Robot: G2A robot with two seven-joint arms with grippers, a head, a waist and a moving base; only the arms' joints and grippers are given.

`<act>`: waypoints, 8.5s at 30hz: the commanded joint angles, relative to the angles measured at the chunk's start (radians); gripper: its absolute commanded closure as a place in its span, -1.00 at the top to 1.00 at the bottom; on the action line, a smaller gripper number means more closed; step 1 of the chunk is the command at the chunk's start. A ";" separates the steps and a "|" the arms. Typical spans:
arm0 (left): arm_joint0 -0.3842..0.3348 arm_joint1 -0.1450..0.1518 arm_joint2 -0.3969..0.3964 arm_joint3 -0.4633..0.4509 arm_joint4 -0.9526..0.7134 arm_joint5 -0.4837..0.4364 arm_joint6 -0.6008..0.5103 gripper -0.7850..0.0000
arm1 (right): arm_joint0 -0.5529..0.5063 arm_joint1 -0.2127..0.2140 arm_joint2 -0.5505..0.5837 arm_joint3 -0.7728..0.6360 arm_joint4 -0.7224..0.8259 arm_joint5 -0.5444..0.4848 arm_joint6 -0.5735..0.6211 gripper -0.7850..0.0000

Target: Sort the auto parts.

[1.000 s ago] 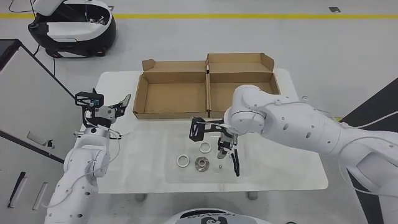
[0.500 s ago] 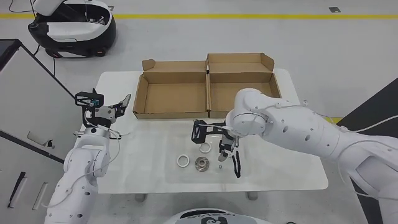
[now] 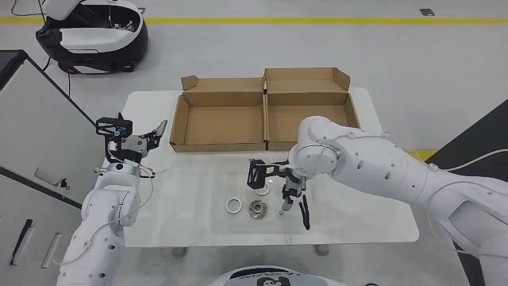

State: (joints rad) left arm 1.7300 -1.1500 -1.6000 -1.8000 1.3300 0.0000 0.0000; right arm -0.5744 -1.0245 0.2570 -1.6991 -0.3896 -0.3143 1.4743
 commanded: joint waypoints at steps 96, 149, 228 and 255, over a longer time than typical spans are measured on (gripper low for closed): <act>0.000 0.000 0.000 0.000 0.000 0.000 0.000 1.00 | 0.023 -0.086 -0.043 0.130 0.111 -0.063 -0.031 -1.00; 0.000 0.000 0.000 0.000 0.000 0.000 0.000 1.00 | 0.225 -0.270 0.065 0.622 0.659 -0.698 -0.667 -1.00; 0.000 0.000 0.000 0.000 0.000 0.000 0.000 1.00 | -0.075 -0.087 0.357 0.034 1.260 -0.698 -0.666 -1.00; 0.000 0.000 0.000 0.000 0.000 0.000 0.000 1.00 | -0.105 -0.108 0.424 0.049 1.156 -0.698 -0.666 -1.00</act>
State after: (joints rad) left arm 1.7300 -1.1500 -1.6000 -1.8000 1.3300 0.0000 0.0000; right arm -0.6796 -1.1335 0.6799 -1.6487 0.7640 -1.0123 0.8083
